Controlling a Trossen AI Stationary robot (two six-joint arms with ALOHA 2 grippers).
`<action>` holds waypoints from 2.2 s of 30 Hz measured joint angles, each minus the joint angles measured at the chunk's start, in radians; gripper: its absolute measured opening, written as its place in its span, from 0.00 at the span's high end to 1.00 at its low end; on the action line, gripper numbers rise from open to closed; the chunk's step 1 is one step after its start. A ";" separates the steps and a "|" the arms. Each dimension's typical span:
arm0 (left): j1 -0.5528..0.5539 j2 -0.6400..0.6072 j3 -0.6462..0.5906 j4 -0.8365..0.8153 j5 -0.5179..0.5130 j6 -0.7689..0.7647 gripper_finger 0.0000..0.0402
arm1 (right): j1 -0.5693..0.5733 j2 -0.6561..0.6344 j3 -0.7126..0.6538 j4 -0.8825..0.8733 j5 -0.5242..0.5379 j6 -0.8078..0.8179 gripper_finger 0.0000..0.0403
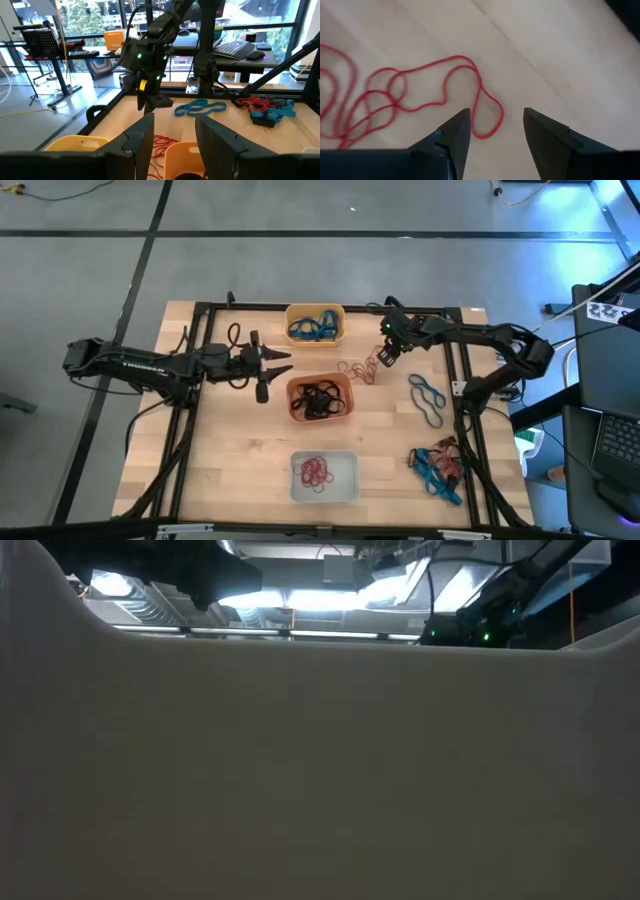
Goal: Sort rubber bands into baskets
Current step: Put the red rubber band in the white bin
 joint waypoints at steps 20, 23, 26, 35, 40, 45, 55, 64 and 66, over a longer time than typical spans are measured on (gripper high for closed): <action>0.001 0.000 0.000 0.044 0.000 -0.003 0.65 | -0.162 0.172 0.003 0.025 -0.190 -0.046 0.72; 0.001 0.000 0.000 0.050 0.000 -0.003 0.65 | -0.167 0.173 0.002 0.024 -0.200 -0.045 0.84; 0.001 0.000 0.000 0.051 0.000 -0.003 0.65 | -0.164 0.173 0.002 0.026 -0.199 -0.052 0.96; 0.001 0.000 0.000 0.051 0.000 -0.003 0.65 | -0.089 0.108 -0.007 0.015 -0.094 -0.079 0.99; 0.001 0.000 0.000 0.051 0.000 -0.003 0.65 | -0.034 0.029 -0.004 0.001 -0.078 -0.077 1.00; 0.001 0.000 0.000 0.051 0.000 -0.004 0.65 | 0.038 -0.064 -0.004 -0.004 -0.075 -0.070 1.00; 0.001 0.000 0.000 0.050 0.000 -0.027 0.65 | 0.220 -0.267 -0.002 0.027 -0.067 -0.020 1.00; 0.001 0.000 0.000 0.050 0.000 -0.028 0.65 | 0.366 -0.372 0.014 0.030 -0.015 -0.017 1.00; 0.001 0.000 0.000 0.050 0.000 -0.028 0.65 | 0.392 -0.378 0.039 0.030 -0.015 -0.019 1.00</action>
